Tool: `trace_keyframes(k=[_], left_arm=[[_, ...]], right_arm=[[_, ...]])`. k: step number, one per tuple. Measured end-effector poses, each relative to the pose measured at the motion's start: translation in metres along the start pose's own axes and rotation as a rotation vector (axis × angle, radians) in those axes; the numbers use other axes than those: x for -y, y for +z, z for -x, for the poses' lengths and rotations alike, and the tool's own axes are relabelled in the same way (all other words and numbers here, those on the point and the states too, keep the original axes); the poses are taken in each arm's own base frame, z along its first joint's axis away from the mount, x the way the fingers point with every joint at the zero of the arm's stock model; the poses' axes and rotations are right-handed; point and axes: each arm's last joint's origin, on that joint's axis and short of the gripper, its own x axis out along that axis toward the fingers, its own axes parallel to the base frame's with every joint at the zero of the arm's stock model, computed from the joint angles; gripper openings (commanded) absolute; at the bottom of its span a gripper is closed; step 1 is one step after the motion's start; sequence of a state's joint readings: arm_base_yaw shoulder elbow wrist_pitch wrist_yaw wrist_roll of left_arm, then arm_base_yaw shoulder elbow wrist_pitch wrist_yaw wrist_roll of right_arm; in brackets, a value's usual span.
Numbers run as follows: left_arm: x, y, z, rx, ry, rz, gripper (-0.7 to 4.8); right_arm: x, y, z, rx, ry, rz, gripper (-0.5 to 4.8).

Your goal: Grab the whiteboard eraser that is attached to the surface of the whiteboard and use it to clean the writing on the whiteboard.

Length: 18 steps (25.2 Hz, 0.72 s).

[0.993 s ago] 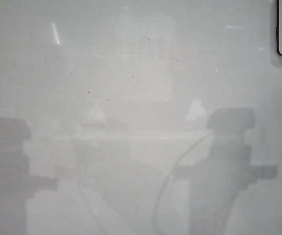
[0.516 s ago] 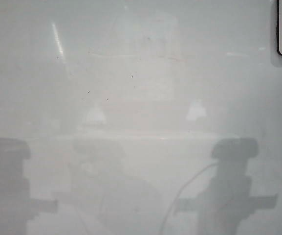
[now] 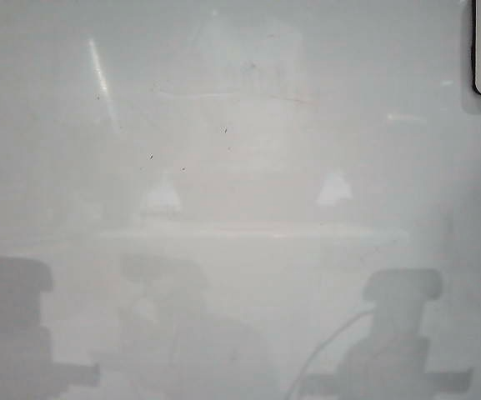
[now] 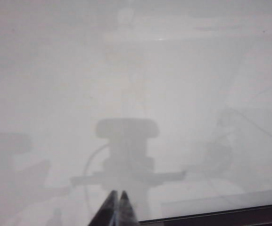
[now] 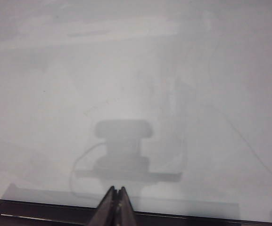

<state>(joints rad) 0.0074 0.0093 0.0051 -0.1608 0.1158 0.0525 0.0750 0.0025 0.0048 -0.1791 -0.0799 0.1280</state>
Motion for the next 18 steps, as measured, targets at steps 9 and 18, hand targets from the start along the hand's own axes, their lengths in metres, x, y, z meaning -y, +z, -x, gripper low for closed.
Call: trace_keyframes(k=[9, 18], left_arm=[[0.0, 0.0, 0.0, 0.0, 0.0, 0.0, -0.05], [0.0, 0.0, 0.0, 0.002, 0.0, 0.0, -0.05]], right_arm=[[0.0, 0.0, 0.0, 0.0, 0.0, 0.0, 0.18], [0.008, 0.01, 0.001, 0.104, -0.09, 0.046, 0.18]])
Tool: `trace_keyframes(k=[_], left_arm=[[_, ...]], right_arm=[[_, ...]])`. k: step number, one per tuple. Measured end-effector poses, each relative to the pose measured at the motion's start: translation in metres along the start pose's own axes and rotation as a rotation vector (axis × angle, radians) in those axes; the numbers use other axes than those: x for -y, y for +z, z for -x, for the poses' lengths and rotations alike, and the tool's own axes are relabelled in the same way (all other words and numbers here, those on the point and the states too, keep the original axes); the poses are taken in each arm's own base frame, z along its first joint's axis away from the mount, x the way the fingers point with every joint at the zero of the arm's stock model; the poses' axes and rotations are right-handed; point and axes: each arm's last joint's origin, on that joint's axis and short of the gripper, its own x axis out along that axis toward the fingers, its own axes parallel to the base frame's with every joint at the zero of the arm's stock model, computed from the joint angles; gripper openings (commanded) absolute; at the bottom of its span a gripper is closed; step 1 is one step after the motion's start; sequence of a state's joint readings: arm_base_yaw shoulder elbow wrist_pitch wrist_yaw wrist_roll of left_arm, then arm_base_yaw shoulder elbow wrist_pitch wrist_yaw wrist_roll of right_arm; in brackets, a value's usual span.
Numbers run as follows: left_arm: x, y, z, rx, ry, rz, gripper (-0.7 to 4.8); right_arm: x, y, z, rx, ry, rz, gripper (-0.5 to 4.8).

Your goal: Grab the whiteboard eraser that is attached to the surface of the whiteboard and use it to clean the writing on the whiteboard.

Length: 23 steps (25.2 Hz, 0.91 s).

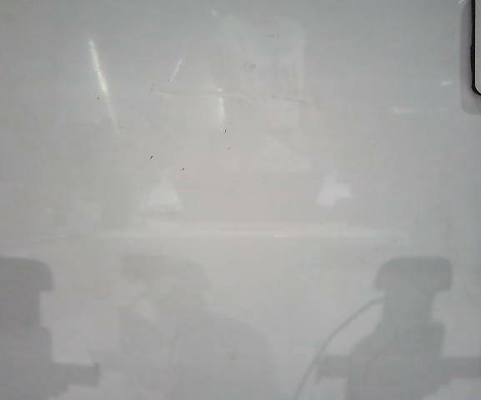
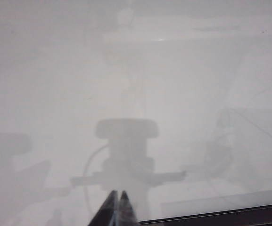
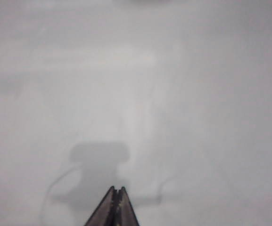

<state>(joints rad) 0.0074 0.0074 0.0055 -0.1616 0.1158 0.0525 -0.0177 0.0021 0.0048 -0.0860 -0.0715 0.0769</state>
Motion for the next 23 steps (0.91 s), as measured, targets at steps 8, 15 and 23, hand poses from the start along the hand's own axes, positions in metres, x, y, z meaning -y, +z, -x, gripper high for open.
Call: trace_keyframes(k=[8, 15, 23], left_arm=[[0.0, 0.0, 0.0, 0.0, 0.0, 0.0, -0.05], [0.0, 0.0001, 0.0, 0.001, 0.0, 0.0, -0.05], [-0.0001, 0.0001, 0.0, 0.001, 0.001, -0.003, -0.05]], right_arm=[[0.0005, 0.0056, 0.0002, 0.058, -0.015, 0.118, 0.18], [0.0006, 0.0056, 0.0002, 0.058, -0.017, 0.119, 0.18], [0.0006, 0.0057, 0.0002, 0.058, -0.017, 0.12, 0.18]])
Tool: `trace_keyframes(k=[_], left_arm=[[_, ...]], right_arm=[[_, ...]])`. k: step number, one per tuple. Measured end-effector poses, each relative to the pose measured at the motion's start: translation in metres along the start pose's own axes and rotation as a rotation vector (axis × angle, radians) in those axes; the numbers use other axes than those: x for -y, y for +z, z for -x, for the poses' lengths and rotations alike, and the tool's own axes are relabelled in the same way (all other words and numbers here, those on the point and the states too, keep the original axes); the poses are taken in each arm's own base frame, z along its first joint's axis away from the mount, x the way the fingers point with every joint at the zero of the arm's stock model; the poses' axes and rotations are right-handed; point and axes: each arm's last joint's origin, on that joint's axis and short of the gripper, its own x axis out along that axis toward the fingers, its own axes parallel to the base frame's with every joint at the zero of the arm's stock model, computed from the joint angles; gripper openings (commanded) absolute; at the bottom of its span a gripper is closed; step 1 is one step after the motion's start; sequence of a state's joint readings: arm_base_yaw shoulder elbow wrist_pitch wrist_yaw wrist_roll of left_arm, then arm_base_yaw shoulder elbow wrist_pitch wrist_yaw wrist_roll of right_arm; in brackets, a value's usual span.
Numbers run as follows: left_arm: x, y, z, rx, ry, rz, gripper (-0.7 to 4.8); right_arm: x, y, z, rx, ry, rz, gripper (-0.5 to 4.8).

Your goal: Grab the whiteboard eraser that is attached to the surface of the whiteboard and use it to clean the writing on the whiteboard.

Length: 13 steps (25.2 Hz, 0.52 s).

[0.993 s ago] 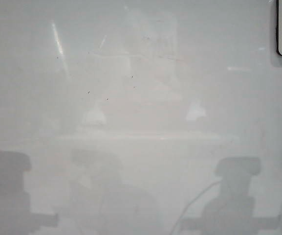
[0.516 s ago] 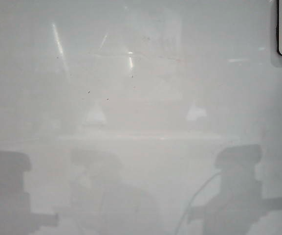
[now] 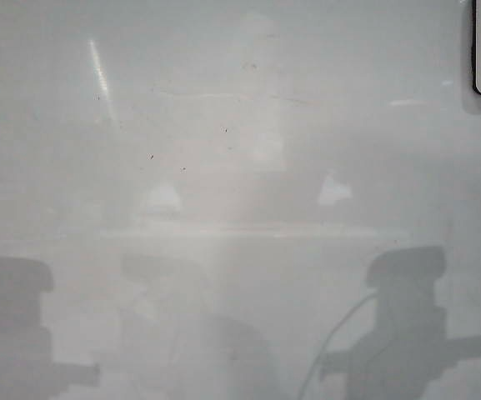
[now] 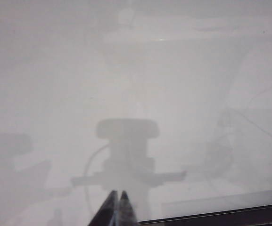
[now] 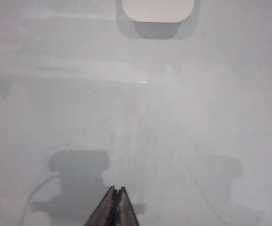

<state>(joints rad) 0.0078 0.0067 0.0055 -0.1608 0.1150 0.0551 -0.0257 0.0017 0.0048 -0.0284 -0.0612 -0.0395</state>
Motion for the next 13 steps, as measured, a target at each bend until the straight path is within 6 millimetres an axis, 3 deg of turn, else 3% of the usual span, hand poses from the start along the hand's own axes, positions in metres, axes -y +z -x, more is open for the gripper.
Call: trace_keyframes(k=[7, 13], left_arm=[[0.0, 0.014, 0.001, 0.149, 0.028, 0.055, -0.05], [0.0, 0.015, 0.001, 0.155, 0.028, 0.055, -0.05]], right_arm=[[0.0, 0.0, 0.0, -0.001, 0.0, 0.0, 0.18], [0.0, 0.0, 0.0, 0.0, 0.0, 0.0, 0.18]])
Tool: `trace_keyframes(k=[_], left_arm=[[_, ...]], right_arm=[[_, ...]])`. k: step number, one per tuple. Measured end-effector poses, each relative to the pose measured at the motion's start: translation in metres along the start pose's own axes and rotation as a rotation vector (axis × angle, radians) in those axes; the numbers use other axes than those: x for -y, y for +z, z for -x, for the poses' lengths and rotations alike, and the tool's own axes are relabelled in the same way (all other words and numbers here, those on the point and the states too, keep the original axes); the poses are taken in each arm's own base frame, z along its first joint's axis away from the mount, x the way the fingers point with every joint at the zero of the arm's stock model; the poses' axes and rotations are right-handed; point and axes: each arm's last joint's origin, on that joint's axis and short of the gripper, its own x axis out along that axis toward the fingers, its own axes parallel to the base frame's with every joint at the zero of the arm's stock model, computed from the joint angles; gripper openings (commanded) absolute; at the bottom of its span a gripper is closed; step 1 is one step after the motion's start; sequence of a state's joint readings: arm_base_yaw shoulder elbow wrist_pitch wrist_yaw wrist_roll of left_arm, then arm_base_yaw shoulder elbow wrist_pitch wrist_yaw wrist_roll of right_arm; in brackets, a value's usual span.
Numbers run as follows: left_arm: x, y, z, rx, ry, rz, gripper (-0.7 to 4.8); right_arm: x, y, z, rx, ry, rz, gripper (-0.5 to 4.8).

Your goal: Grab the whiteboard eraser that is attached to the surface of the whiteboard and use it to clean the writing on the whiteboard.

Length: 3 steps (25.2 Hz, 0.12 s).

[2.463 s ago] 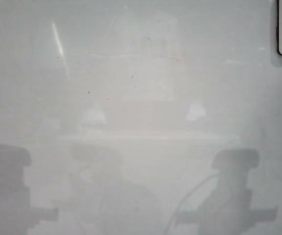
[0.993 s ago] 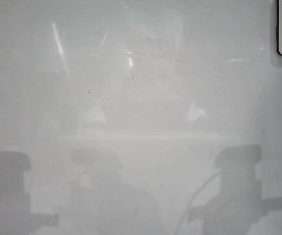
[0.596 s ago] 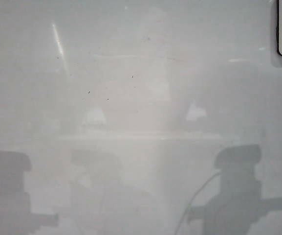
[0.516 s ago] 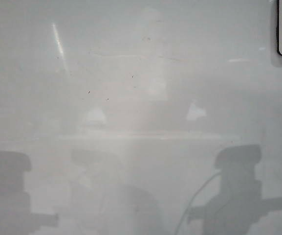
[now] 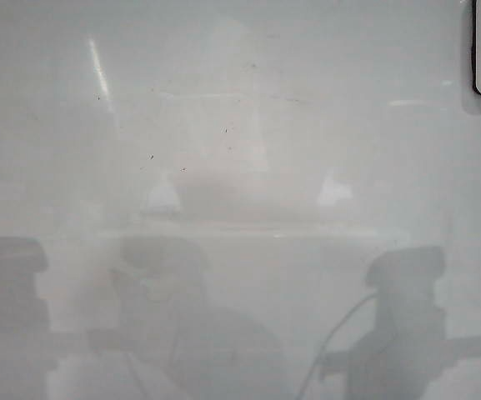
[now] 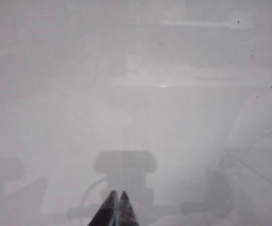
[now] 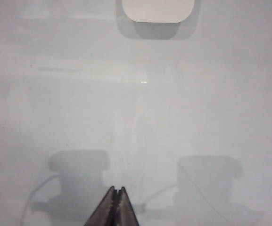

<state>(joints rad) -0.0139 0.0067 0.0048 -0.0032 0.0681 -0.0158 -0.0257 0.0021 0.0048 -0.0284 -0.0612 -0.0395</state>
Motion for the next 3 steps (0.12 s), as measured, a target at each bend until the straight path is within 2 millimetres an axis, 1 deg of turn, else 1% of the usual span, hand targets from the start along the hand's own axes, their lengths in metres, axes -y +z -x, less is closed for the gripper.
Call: trace_keyframes(k=[3], left_arm=[[0.0, 0.0, 0.0, 0.0, 0.0, 0.0, -0.05]], right_arm=[[0.0, 0.0, 0.0, 0.0, 0.0, 0.0, 0.18]])
